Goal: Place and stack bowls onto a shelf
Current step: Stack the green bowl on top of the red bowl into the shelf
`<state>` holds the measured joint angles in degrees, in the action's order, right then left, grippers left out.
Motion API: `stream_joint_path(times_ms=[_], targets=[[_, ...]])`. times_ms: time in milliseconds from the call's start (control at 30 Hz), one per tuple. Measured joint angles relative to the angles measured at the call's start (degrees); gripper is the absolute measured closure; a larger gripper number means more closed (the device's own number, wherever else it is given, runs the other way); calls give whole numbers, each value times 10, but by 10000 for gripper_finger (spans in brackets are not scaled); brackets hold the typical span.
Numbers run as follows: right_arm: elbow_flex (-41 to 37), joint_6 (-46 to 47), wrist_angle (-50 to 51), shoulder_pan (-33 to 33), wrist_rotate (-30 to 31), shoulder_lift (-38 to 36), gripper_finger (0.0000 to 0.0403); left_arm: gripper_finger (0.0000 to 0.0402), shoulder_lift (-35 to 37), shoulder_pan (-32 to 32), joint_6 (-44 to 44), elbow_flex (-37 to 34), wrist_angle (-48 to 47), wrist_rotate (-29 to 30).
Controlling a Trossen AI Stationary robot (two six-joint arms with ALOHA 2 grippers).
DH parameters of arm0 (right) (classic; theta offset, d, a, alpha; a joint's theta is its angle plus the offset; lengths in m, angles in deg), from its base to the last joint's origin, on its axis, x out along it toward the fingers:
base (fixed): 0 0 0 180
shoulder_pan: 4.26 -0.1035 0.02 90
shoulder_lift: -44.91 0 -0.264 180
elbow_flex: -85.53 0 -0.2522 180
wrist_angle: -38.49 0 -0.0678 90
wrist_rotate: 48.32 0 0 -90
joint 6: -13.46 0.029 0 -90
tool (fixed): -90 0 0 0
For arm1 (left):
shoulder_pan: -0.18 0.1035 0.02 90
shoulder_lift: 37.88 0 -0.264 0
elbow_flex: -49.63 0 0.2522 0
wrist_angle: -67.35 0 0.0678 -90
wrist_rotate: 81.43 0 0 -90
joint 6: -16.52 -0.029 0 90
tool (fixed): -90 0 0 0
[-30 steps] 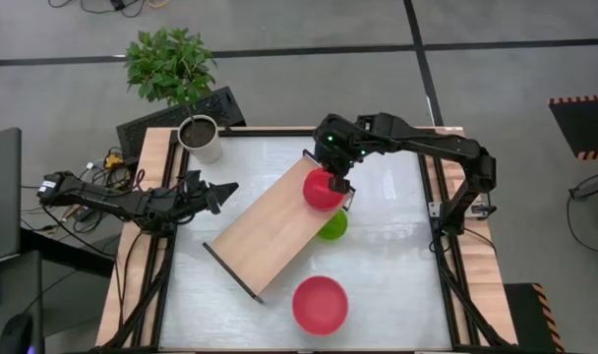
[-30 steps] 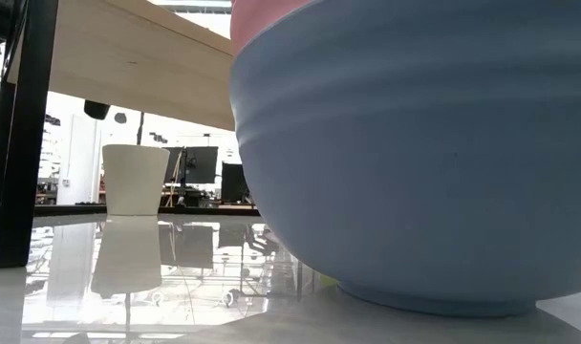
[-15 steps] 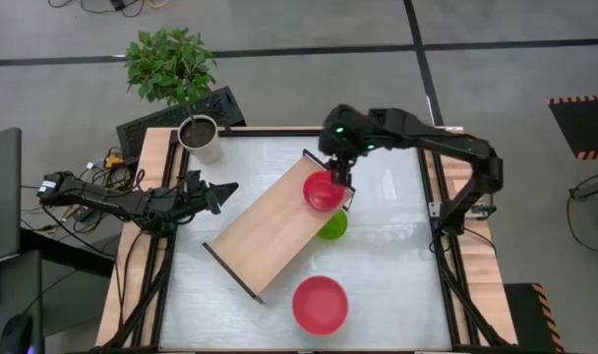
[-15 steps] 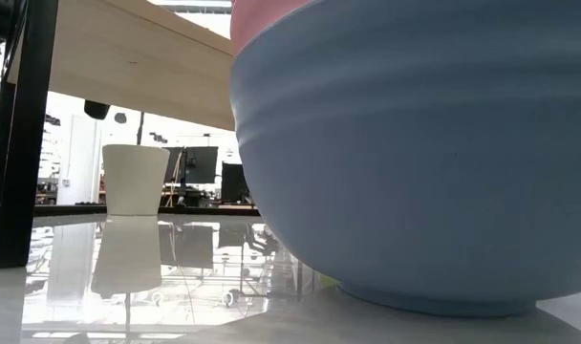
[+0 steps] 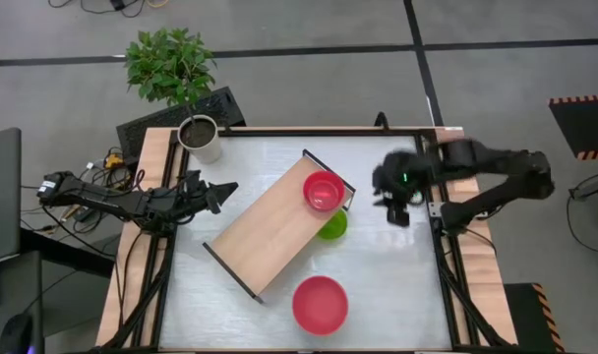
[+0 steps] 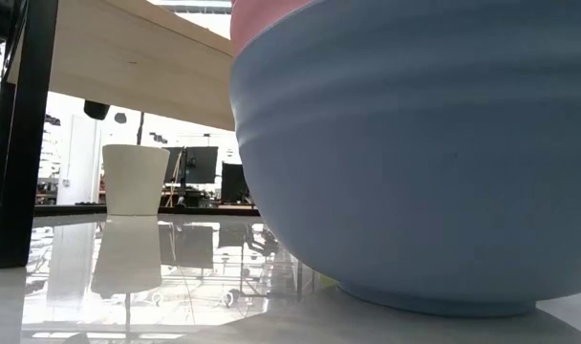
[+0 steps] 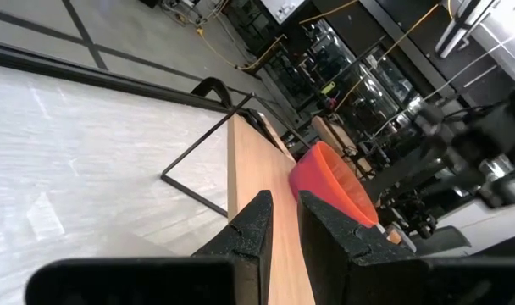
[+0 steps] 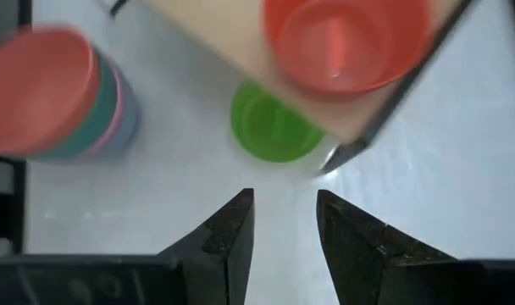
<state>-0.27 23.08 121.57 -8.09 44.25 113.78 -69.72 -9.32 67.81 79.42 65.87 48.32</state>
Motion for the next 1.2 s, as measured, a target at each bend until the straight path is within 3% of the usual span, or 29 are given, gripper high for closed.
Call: stream_joint_path(times_ms=[133, 300, 767, 1200], targets=[[-131, -23, -128, -47, 9, -26, 248, 358, 0, 0, 0, 0, -4, 0], [-199, -97, -206, -66, 8, 1, 248, 358, 0, 0, 7, 0, -16, -1], [-203, -295, -253, -66, 3, 148, 248, 358, 0, 0, 10, 0, -28, -1], [-202, -335, -313, -55, 8, 223, 255, 358, 0, 0, 22, 0, -44, -2]])
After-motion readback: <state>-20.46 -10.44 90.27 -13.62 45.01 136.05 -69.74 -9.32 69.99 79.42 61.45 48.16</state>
